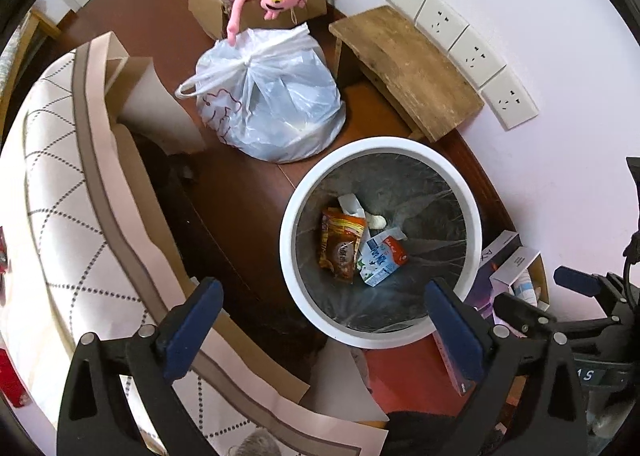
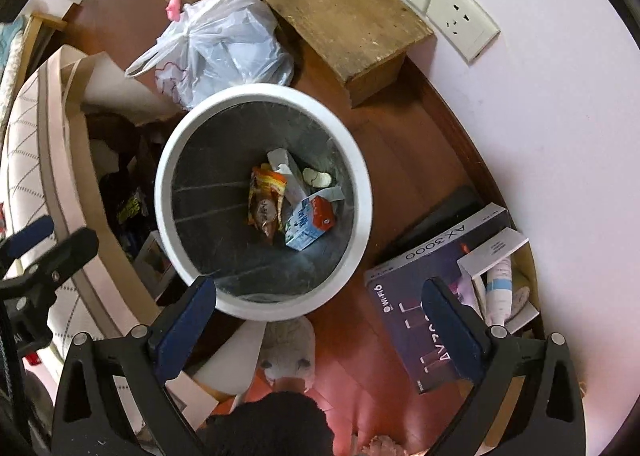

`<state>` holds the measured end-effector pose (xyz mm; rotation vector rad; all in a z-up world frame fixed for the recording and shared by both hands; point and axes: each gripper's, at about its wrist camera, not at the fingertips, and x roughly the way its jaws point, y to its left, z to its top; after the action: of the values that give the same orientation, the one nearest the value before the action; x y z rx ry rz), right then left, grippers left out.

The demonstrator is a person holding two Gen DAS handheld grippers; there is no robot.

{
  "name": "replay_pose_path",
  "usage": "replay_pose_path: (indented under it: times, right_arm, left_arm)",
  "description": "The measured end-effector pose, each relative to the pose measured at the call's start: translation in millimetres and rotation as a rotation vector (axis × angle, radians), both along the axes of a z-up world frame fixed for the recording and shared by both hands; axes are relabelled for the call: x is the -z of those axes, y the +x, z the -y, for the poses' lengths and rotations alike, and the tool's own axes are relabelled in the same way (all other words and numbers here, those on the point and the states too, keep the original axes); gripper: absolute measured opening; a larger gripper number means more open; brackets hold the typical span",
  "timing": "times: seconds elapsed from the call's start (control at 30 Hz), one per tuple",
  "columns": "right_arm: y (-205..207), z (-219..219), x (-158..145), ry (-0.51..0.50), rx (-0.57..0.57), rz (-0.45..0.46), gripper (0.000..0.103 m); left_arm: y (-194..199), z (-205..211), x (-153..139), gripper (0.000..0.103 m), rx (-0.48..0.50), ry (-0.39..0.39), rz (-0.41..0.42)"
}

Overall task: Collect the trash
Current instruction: 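Move both open tools back over the table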

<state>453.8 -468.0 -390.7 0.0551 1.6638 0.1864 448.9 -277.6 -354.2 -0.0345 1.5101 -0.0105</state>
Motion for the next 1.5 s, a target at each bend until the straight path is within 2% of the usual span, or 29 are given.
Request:
replay_pose_path:
  times: [0.37,0.57,0.7,0.8,0.9,0.97,1.1,1.23,1.4,1.5]
  right_arm:
    - [-32.6,-3.1,-64.8,0.04,0.011,0.113,0.103]
    - [-57.7,-9.5,-112.9,0.043,0.009,0.213,0.103]
    - [-74.7,-15.0,-148.9,0.098,0.023,0.273,0.103]
    - [-86.9,-22.4,-176.0,0.146,0.031,0.326,0.103]
    - [-97.9,-37.0,-201.2,0.199,0.026,0.37,0.103]
    - [-104.2,-56.9,-219.2,0.226,-0.001,0.395,0.103]
    - [-111.5,-121.3,-242.7,0.258,-0.109,0.41,0.103]
    - [-111.8,-218.2,-246.8,0.272,-0.27,0.398,0.103]
    - [-103.5,-360.3,-217.9,0.305,-0.425,0.346,0.103]
    - [-93.4,-448.9,-183.4,0.261,-0.526,0.308,0.103]
  left_arm:
    - [-34.9,-8.1,-57.5,0.103,-0.009,0.011,0.135]
    - [-59.2,-16.8,-95.7,0.103,-0.012,-0.002,0.218]
    - [-77.5,-27.4,-126.1,0.103,-0.029,0.0,0.29]
    - [-91.1,-40.1,-147.8,0.103,-0.06,0.032,0.348]
    - [-105.2,-66.3,-167.1,0.103,-0.148,0.078,0.376]
    - [-112.2,-87.6,-174.5,0.103,-0.2,0.066,0.384]
    - [-136.6,-149.5,-182.0,0.103,-0.336,0.058,0.407]
    - [-169.9,-240.9,-168.4,0.103,-0.509,0.101,0.382]
    - [-214.8,-350.9,-130.0,0.103,-0.717,0.156,0.282]
    - [-241.7,-413.5,-103.1,0.103,-0.839,0.174,0.214]
